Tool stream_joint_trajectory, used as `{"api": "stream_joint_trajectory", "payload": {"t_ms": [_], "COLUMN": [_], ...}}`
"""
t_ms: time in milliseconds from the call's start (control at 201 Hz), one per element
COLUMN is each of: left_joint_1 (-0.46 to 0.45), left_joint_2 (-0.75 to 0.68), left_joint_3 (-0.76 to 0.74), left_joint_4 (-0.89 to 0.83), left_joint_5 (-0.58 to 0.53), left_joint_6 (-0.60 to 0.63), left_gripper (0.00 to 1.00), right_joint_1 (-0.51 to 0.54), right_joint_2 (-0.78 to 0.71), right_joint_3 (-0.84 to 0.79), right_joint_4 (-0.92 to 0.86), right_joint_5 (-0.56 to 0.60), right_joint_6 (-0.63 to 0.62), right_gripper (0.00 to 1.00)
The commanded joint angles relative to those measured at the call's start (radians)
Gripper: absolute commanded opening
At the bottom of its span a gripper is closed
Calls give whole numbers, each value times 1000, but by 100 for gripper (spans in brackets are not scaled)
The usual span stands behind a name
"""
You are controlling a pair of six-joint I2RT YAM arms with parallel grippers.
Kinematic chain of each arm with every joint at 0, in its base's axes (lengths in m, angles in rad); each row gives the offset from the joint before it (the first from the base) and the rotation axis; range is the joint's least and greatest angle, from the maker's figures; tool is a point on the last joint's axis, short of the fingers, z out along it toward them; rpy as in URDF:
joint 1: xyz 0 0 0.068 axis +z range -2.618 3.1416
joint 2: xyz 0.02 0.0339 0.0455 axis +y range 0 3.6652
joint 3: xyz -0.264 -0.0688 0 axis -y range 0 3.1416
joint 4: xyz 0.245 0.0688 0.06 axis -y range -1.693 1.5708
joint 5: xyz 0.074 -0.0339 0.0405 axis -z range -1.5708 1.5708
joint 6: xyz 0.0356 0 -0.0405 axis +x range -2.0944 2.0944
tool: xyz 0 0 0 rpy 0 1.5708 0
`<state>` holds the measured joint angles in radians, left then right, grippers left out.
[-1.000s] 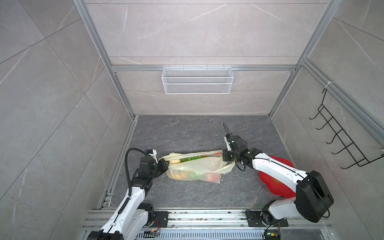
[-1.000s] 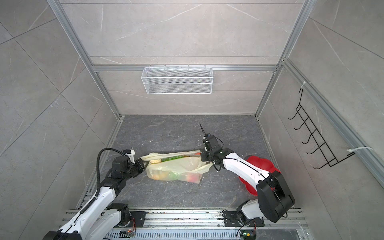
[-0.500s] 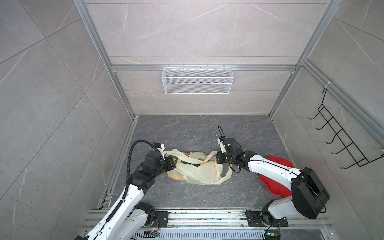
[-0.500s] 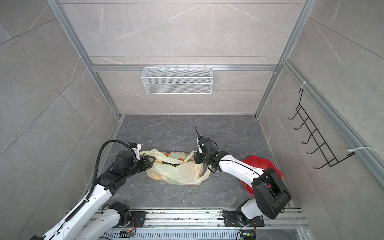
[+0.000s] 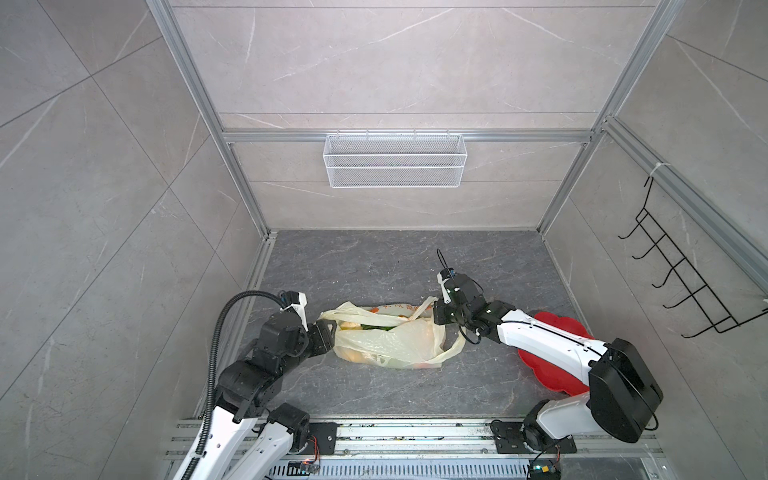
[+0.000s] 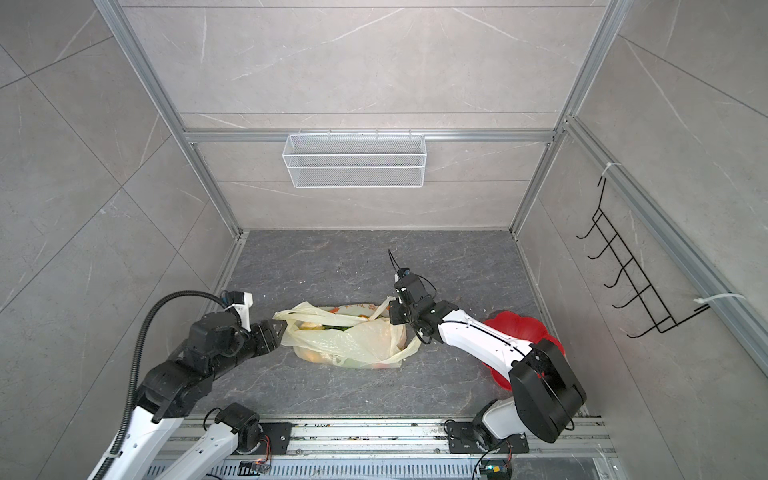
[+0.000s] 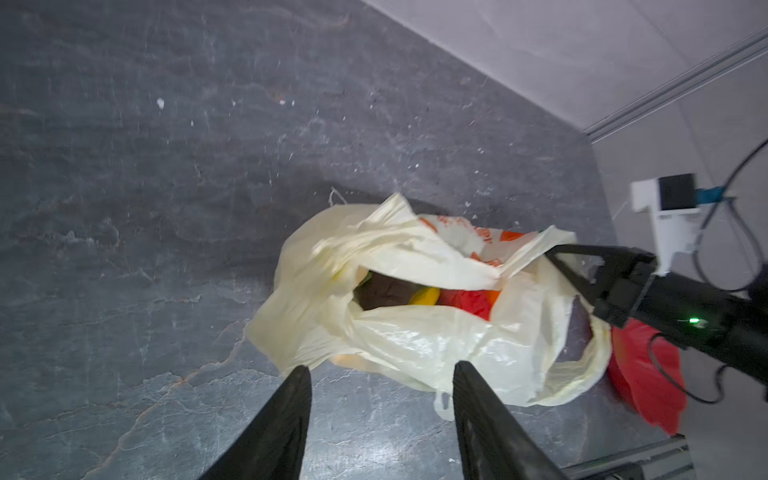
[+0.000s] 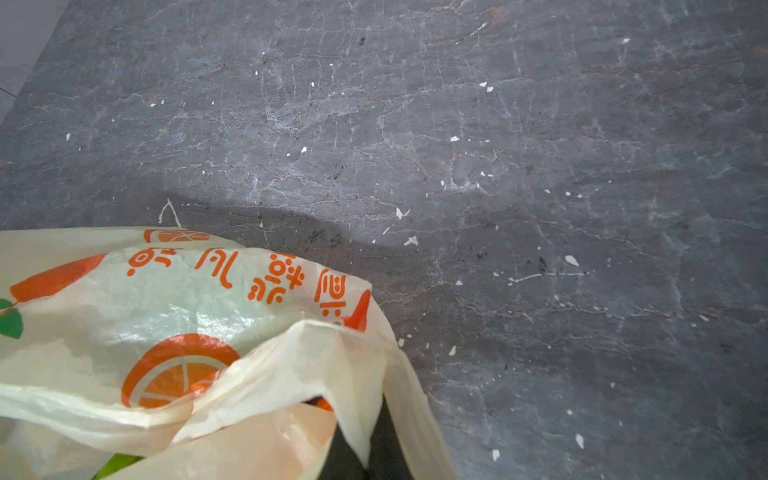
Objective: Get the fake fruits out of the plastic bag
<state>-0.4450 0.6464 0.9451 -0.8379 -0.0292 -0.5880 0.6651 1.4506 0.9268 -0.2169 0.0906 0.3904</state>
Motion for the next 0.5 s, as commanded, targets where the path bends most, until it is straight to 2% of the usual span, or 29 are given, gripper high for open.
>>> {"api": "stream_joint_trajectory", "payload": {"t_ms": [0,100,214,279,393,468,498], "left_joint_1": [-10,-87,-267,-333,-397,-404,-405], "left_joint_2": [134,288,466,562,671,714,734], "left_joint_3": [136,229,321,368,400,397,399], "left_joint_4": [-60,-85,-133,-175,-226,-239,-245], "left_joint_5": [99,91,-66,-138,-240,-318,-343], "left_joint_6": [141,218,310,356,439,469,477], "left_gripper": [56,56,56,55,55,57,61], "right_joint_1": [43,50,51,51,52,51,51], "right_joint_2": [-33,-49,-69,-82,-96,-100,-102], "right_joint_3": [25,17,9,5,0,-3,-6], "right_joint_4": [-19,-11,-3,4,8,9,12], "right_joint_5": [32,34,31,28,28,22,19], "right_joint_6": [-41,-31,-21,-18,-23,-23,-23], "right_gripper": [0,0,0,0,0,0,0]}}
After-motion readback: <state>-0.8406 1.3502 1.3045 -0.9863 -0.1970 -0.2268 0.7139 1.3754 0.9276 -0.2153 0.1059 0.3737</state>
